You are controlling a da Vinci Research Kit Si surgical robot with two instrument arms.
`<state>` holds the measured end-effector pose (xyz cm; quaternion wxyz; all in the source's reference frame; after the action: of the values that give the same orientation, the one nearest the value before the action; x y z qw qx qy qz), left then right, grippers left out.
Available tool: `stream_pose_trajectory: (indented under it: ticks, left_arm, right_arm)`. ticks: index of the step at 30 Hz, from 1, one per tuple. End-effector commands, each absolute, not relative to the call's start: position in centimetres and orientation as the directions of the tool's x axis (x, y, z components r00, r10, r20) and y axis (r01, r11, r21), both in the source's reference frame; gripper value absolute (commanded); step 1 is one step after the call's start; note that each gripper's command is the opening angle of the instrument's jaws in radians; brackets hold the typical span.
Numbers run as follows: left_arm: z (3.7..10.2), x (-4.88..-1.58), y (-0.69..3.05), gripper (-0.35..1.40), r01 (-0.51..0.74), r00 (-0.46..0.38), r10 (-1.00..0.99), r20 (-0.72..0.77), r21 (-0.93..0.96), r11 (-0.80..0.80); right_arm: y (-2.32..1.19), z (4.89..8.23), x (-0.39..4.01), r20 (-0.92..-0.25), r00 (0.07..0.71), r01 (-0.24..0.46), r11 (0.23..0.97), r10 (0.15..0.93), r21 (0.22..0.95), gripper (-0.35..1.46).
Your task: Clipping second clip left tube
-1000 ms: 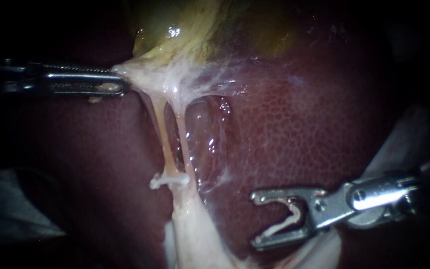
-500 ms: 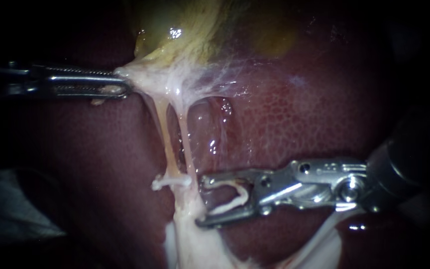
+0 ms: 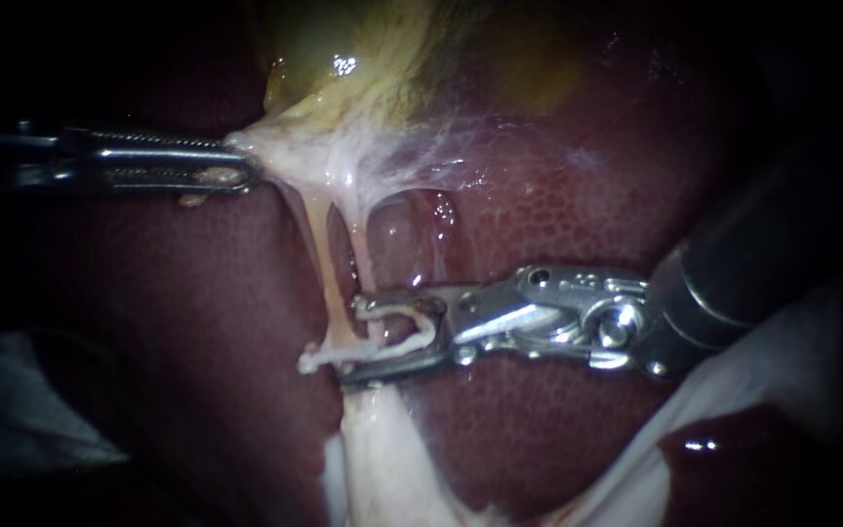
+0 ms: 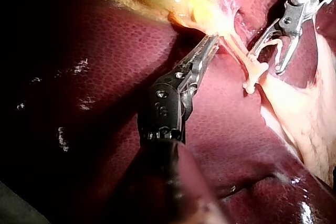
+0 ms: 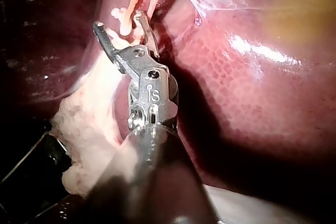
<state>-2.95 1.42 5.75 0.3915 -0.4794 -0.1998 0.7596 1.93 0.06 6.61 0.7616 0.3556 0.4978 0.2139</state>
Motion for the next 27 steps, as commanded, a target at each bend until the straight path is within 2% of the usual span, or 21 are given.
stream_pose_trajectory:
  ticks: [1,6,14,20,27]
  left_arm:
    - [5.75,-2.95,1.42,-0.35,-0.404,-0.234,0.787,-0.572,-0.679,-0.613]
    - [5.75,-2.95,1.42,-0.35,-0.404,-0.234,0.787,-0.572,-0.679,-0.613]
    - [5.75,-2.97,1.42,-0.35,-0.405,-0.233,0.787,-0.571,-0.679,-0.613]
    - [5.74,-2.98,1.42,-0.35,-0.406,-0.233,0.787,-0.571,-0.678,-0.613]
    - [5.74,-3.01,1.42,-0.35,-0.405,-0.233,0.787,-0.571,-0.679,-0.612]
  right_arm:
    - [0.06,6.64,1.93,-0.604,0.412,0.031,0.653,0.682,0.757,0.5]
    - [0.08,6.72,1.96,-0.604,0.4,0.044,0.643,0.69,0.764,0.5]
    - [0.11,6.74,2.14,-0.589,0.355,0.107,0.594,0.726,0.797,0.49]
    - [0.12,6.76,2.3,-0.602,0.35,0.146,0.592,0.718,0.792,0.49]
    - [0.1,6.71,2.48,-0.606,0.298,0.165,0.586,0.738,0.794,0.49]
